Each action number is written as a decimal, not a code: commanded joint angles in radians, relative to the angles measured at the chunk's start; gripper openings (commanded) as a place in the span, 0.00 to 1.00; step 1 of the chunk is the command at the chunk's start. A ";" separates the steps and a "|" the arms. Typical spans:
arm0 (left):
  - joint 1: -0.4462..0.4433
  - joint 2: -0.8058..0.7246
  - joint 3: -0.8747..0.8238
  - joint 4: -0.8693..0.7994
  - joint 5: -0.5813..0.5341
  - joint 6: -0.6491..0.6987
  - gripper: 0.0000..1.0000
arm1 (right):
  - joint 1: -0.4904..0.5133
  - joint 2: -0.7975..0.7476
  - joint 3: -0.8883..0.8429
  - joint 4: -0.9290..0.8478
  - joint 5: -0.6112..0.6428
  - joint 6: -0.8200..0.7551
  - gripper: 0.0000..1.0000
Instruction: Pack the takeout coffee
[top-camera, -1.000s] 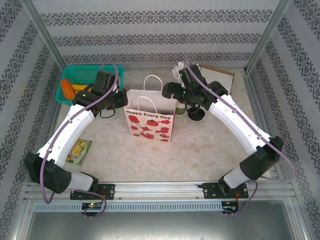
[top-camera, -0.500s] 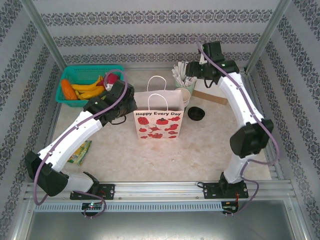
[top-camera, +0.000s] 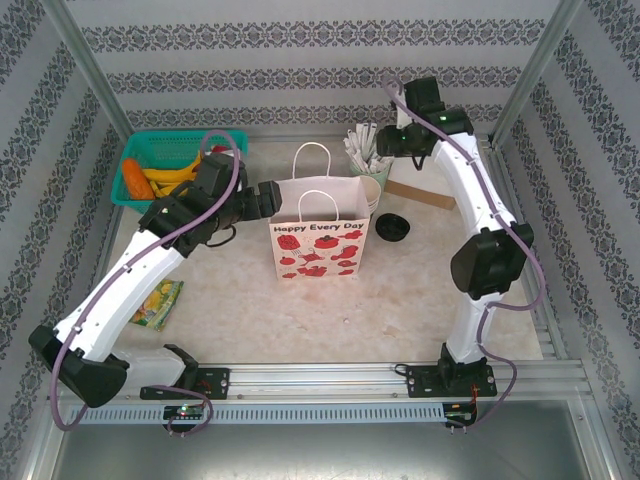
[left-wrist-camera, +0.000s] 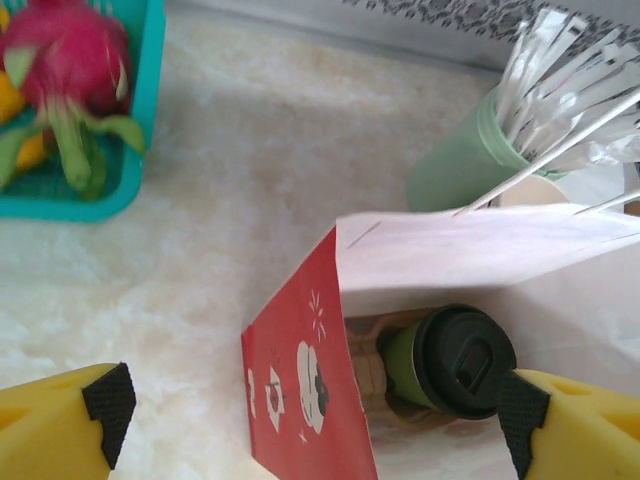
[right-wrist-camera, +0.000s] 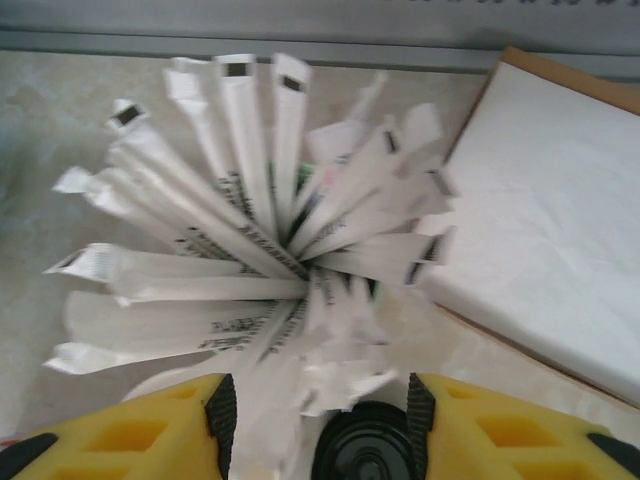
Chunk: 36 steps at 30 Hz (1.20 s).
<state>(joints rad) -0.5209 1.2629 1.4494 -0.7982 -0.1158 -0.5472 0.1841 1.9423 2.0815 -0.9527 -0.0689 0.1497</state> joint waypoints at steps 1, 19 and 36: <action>0.030 -0.020 0.021 0.009 -0.060 0.101 0.99 | -0.036 0.018 0.025 -0.029 -0.026 0.042 0.47; 0.119 0.086 -0.004 0.092 -0.037 0.024 1.00 | -0.110 0.115 0.104 -0.022 -0.139 0.105 0.36; 0.124 0.119 0.014 0.072 -0.018 0.021 1.00 | -0.114 0.163 0.105 -0.009 -0.195 0.110 0.25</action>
<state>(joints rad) -0.4099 1.3811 1.4422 -0.7376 -0.1345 -0.5129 0.0803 2.0869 2.1757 -0.9684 -0.2501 0.2451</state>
